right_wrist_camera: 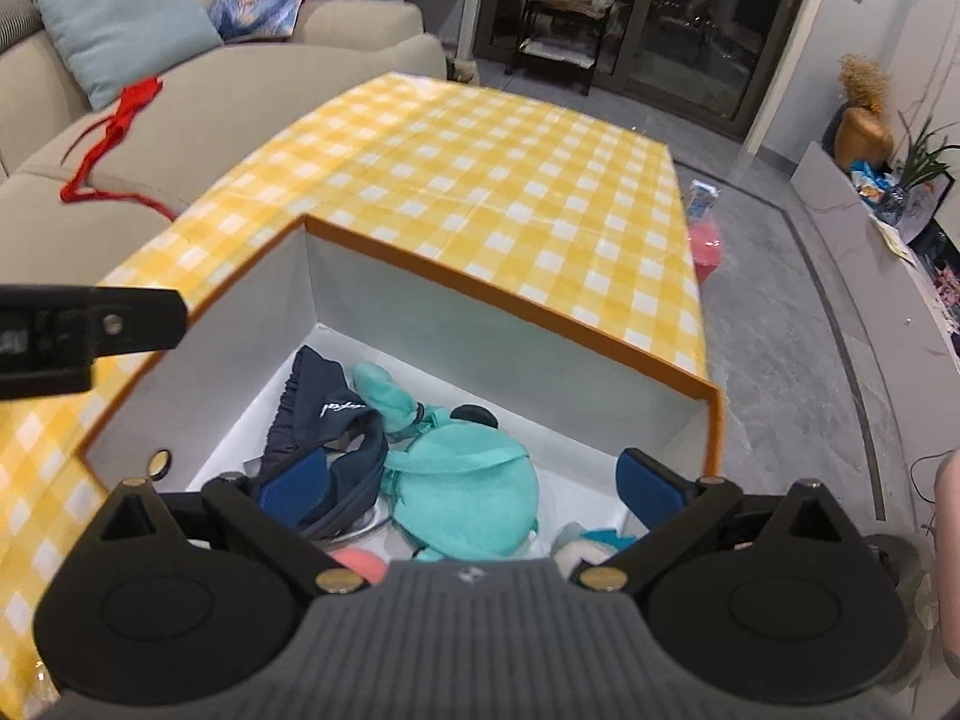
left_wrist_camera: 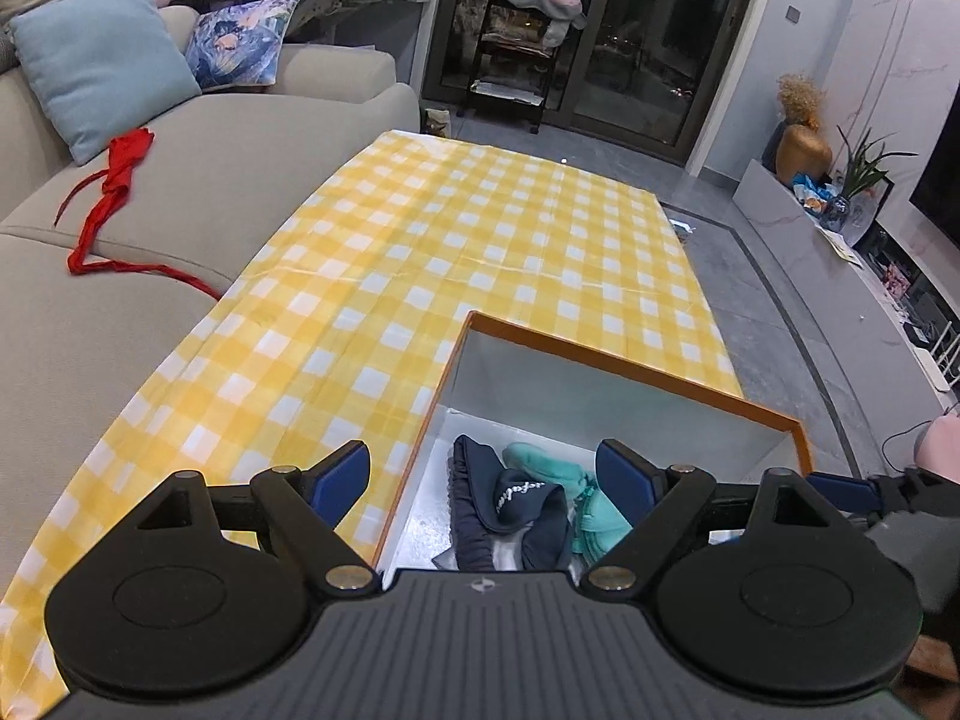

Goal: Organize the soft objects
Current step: 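Open both grippers to drop the headband and teal pouch into the box, then move both tools back to the remaining items on the table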

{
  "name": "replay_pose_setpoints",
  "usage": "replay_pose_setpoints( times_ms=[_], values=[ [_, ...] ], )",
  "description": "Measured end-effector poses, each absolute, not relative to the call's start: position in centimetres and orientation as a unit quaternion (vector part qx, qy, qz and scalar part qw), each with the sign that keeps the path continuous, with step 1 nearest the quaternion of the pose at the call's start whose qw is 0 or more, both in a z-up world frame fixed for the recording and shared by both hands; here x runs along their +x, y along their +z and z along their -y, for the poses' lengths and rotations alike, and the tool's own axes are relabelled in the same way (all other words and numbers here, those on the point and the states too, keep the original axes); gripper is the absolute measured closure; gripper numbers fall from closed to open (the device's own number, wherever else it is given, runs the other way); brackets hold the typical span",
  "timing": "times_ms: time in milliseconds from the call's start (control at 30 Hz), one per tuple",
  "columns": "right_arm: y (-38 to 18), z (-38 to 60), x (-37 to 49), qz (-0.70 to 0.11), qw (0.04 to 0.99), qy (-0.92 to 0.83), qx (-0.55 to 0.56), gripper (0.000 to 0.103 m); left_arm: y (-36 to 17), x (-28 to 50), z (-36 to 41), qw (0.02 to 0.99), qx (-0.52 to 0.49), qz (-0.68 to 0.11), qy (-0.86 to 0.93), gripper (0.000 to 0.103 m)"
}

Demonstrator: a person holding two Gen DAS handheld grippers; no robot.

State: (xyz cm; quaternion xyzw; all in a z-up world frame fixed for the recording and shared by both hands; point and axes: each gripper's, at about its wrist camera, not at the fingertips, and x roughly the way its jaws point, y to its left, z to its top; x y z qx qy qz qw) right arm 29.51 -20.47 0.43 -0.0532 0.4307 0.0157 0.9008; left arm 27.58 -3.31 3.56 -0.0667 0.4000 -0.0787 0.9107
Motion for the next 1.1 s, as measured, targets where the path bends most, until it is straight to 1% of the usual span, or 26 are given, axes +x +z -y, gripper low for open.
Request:
replay_pose_setpoints(
  times_ms=[167, 333, 500, 633, 733, 867, 967, 1100],
  values=[
    [2.9, 21.3, 25.2, -0.394, 0.919, 0.012, -0.030, 0.003, 4.9, 25.7, 4.0, 0.917, -0.037, -0.386, -0.090, 0.003],
    [4.6, 21.4, 19.9, -0.383, 0.923, 0.026, -0.014, 0.003, 6.0, 23.8, 4.1, 0.908, -0.056, -0.395, -0.125, 0.003],
    [4.7, 21.3, 14.2, -0.371, 0.928, 0.030, -0.012, 0.003, 8.2, 20.9, 4.6, 0.908, -0.064, -0.385, -0.152, 0.003],
    [4.2, 21.3, 9.7, -0.358, 0.933, 0.020, 0.014, 0.003, 9.9, 17.9, 5.3, 0.911, -0.040, -0.383, -0.151, 0.003],
    [3.5, 21.1, 7.4, -0.361, 0.932, 0.032, 0.024, 0.003, 10.8, 15.3, 5.8, 0.914, -0.011, -0.376, -0.151, 0.003],
    [1.3, 21.0, 4.9, -0.369, 0.928, 0.032, 0.037, 0.003, 11.0, 12.2, 6.0, 0.919, 0.060, -0.358, -0.153, 0.003],
    [-1.1, 21.5, 4.1, -0.388, 0.917, 0.041, 0.084, 0.003, 10.0, 10.3, 5.4, 0.911, 0.098, -0.370, -0.153, 0.003],
    [-4.3, 21.2, 4.0, -0.436, 0.897, 0.030, 0.069, 0.003, 8.0, 8.2, 4.3, 0.901, 0.124, -0.377, -0.173, 0.003]
  ],
)
